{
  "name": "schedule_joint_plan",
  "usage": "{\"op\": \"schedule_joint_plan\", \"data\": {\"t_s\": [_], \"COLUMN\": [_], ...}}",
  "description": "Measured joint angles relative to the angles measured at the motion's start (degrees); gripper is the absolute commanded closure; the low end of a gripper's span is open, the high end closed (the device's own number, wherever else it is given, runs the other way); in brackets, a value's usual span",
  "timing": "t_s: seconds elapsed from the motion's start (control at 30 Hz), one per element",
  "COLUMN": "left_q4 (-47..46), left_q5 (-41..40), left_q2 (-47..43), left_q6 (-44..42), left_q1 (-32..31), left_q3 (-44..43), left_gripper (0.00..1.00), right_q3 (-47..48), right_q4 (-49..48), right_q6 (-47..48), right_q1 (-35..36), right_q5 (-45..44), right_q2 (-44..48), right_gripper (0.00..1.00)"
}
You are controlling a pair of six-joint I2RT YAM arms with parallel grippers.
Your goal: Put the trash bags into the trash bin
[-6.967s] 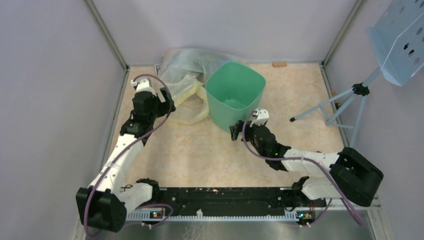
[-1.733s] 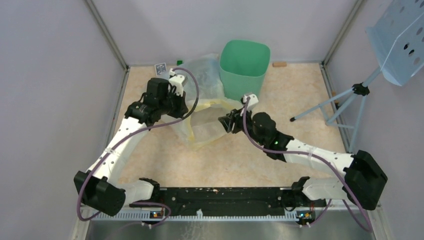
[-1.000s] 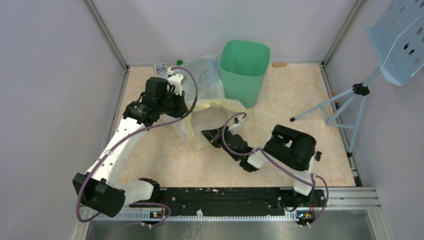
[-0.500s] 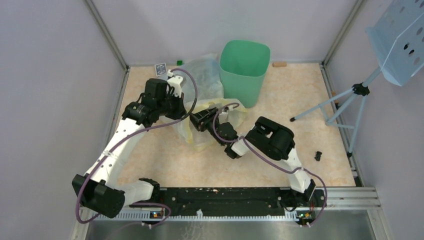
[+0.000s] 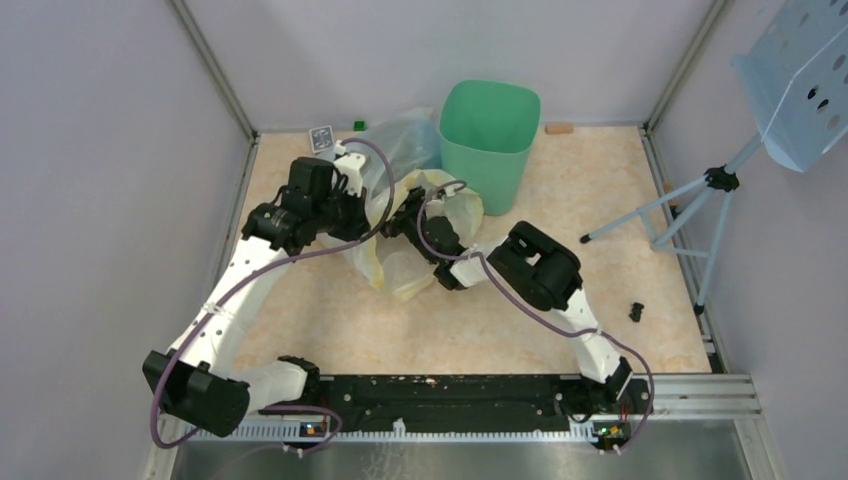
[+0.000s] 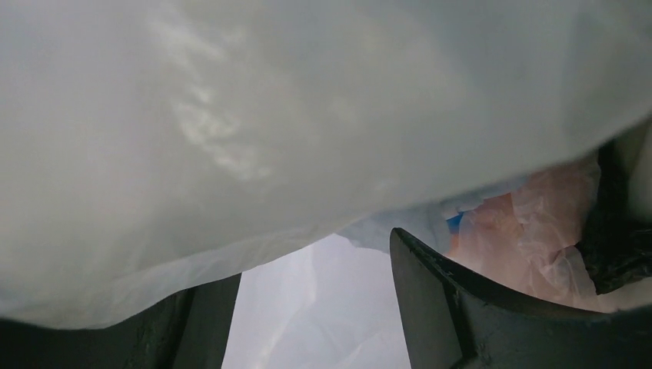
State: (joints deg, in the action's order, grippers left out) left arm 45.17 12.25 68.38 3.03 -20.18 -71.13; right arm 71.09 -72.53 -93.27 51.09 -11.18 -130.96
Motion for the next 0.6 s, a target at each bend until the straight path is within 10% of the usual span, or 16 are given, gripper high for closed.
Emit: {"op": "schedule_joint_plan", "data": {"t_s": [0.13, 0.4, 0.6], "left_q4": [0.2, 0.4, 0.3], "left_q5": [-1.5, -4.7, -7.5], "left_q2": [-0.1, -0.6, -0.6], "left_q6": [0.0, 0.2, 0.5], "left_q1": [0.1, 0.5, 2.9], "left_q3": [-0.2, -0.6, -0.5], "left_gripper": [1.00, 1.00, 1.00], "right_q3": [2.3, 6.6, -1.1], "right_q4": [6.2, 10.0, 8.6], "right_q6": [0.2, 1.4, 2.6], "right_q1": [0.0, -0.5, -1.3], "right_q5": [0.0, 0.4, 0.3], "right_q2": [0.0, -2.0, -0.3], "right_gripper": [0.36, 1.00, 1.00]}}
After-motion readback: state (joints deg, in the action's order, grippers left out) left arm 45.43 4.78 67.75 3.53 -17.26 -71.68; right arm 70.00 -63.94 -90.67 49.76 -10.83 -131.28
